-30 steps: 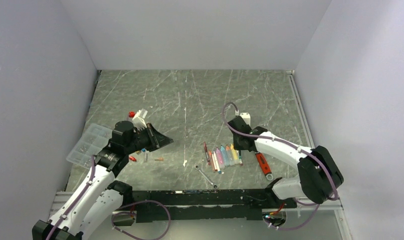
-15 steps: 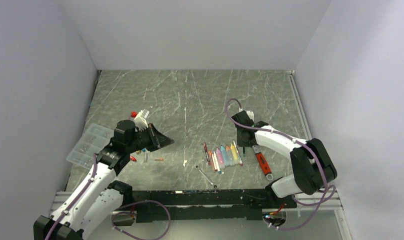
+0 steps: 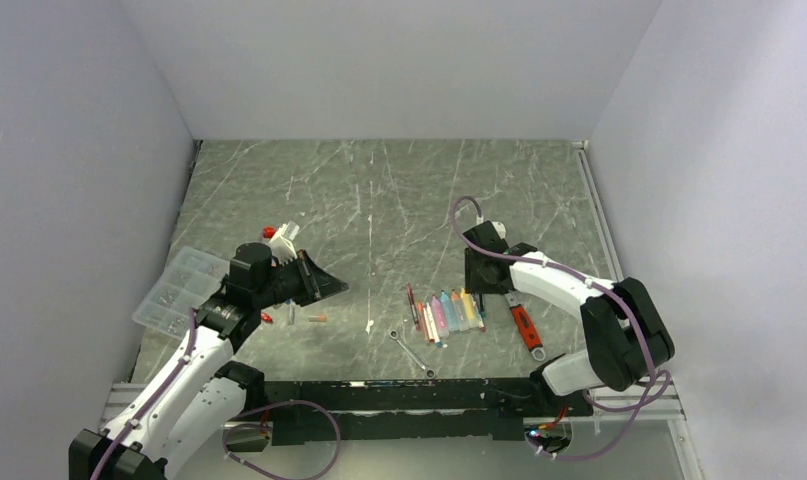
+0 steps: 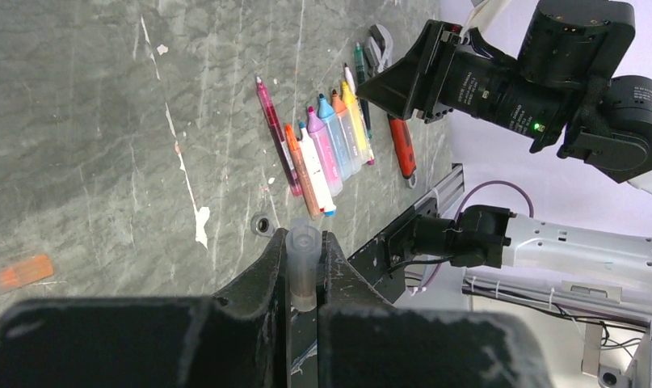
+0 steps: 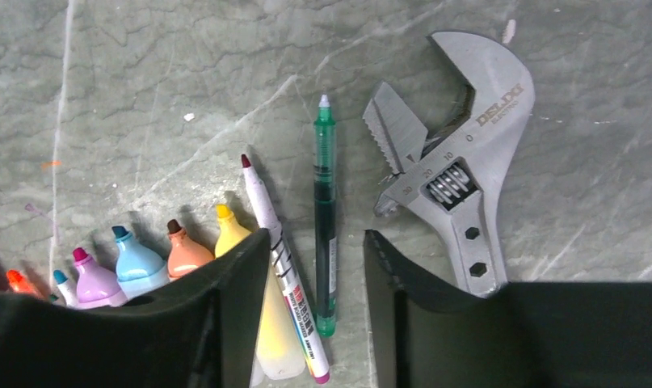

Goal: Open the pen caps

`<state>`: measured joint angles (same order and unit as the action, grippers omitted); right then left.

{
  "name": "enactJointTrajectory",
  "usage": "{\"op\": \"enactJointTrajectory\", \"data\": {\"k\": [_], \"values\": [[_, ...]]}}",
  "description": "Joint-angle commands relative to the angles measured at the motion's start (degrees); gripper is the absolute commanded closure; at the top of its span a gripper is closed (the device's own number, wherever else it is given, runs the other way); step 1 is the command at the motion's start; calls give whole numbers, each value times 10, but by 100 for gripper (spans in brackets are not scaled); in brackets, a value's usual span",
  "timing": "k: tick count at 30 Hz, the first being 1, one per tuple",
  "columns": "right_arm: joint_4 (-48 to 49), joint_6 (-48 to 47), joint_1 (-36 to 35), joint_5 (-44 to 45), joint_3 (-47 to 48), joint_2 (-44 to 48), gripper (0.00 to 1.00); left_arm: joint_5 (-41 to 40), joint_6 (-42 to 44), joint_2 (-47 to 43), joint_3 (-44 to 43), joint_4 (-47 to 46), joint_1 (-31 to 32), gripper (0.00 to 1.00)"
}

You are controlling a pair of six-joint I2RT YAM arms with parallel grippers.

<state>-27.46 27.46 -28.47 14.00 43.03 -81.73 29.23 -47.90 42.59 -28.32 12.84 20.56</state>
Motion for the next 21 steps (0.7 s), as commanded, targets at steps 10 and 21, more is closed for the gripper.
{"op": "enactJointTrajectory", "data": {"k": [10, 21], "values": [[78, 30, 28, -118, -39, 16, 41, -113, -20, 21, -6, 98, 1, 100], [79, 46, 30, -98, -44, 90, 41, -174, -36, 57, -3, 99, 1, 100]]}}
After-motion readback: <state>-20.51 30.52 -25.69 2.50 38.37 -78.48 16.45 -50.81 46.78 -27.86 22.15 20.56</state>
